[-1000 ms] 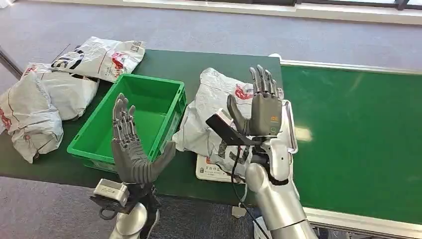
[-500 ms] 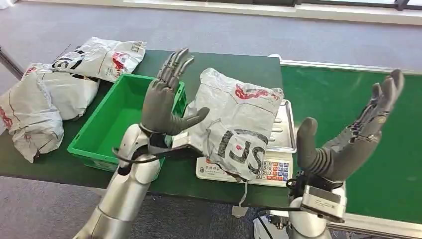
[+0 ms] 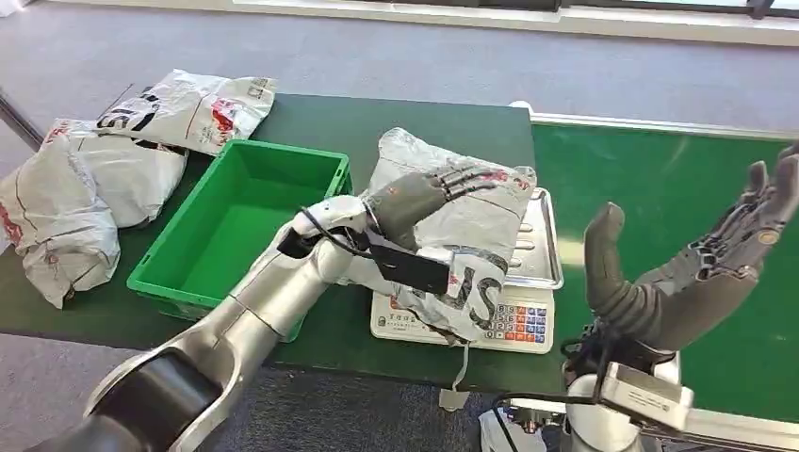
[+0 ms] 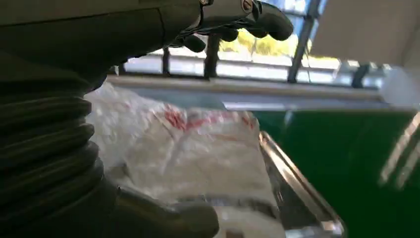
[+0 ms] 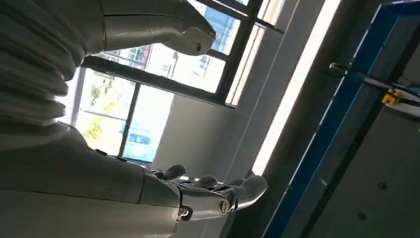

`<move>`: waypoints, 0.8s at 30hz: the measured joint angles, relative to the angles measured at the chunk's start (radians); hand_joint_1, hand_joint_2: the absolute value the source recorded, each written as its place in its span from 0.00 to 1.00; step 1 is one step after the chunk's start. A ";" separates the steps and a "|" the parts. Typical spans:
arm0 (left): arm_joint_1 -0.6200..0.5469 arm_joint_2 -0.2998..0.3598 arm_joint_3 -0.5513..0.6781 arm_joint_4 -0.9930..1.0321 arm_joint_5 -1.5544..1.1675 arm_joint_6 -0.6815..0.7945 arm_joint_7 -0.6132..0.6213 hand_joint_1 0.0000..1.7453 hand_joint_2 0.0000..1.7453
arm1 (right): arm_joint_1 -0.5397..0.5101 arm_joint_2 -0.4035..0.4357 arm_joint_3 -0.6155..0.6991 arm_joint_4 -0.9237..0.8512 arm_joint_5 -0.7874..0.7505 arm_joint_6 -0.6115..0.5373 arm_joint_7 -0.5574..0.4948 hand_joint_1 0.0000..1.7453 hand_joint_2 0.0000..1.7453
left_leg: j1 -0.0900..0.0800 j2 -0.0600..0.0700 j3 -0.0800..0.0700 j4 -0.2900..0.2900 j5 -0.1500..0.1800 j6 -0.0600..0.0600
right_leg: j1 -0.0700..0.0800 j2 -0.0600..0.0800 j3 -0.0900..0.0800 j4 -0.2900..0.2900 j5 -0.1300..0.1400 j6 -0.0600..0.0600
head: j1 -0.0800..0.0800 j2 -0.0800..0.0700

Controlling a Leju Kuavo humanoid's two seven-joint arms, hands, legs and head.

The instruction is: Moved the parcel from conveyor to table for the left to box.

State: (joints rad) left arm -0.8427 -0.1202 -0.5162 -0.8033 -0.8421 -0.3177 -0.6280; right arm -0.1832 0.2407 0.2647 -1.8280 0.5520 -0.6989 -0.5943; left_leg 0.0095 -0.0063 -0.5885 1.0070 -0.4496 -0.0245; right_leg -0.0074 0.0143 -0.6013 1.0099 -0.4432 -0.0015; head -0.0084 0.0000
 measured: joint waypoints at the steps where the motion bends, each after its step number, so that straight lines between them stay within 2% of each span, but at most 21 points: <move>1: -0.012 0.001 -0.013 0.032 0.030 -0.062 -0.025 0.00 1.00 | 0.000 0.000 -0.002 0.001 -0.005 0.000 -0.002 0.00 1.00 | 0.000 0.000 0.000 0.000 0.000 0.000 | 0.000 0.000 0.000 0.000 0.000 0.000 | 0.000 0.000; 11: -0.063 0.011 -0.062 0.149 0.075 -0.127 -0.050 0.00 1.00 | 0.000 -0.005 -0.006 0.008 -0.010 0.000 -0.006 0.00 1.00 | 0.000 0.000 0.000 0.000 0.000 0.000 | 0.000 0.000 0.000 0.000 0.000 0.000 | 0.000 0.000; 24: -0.092 0.051 -0.154 0.178 0.234 -0.346 -0.073 0.00 1.00 | 0.000 -0.005 -0.022 0.016 -0.062 0.000 -0.031 0.00 1.00 | 0.000 0.000 -0.001 0.000 0.000 0.000 | 0.000 0.000 0.000 0.000 0.000 0.000 | 0.000 0.000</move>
State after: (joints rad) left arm -0.9351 -0.0694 -0.6699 -0.6249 -0.6084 -0.6641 -0.7012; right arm -0.1829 0.2358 0.2426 -1.8120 0.4898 -0.6989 -0.6249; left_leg 0.0096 -0.0068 -0.5892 1.0068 -0.4495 -0.0246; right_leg -0.0073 0.0139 -0.6014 1.0100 -0.4432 -0.0015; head -0.0084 0.0000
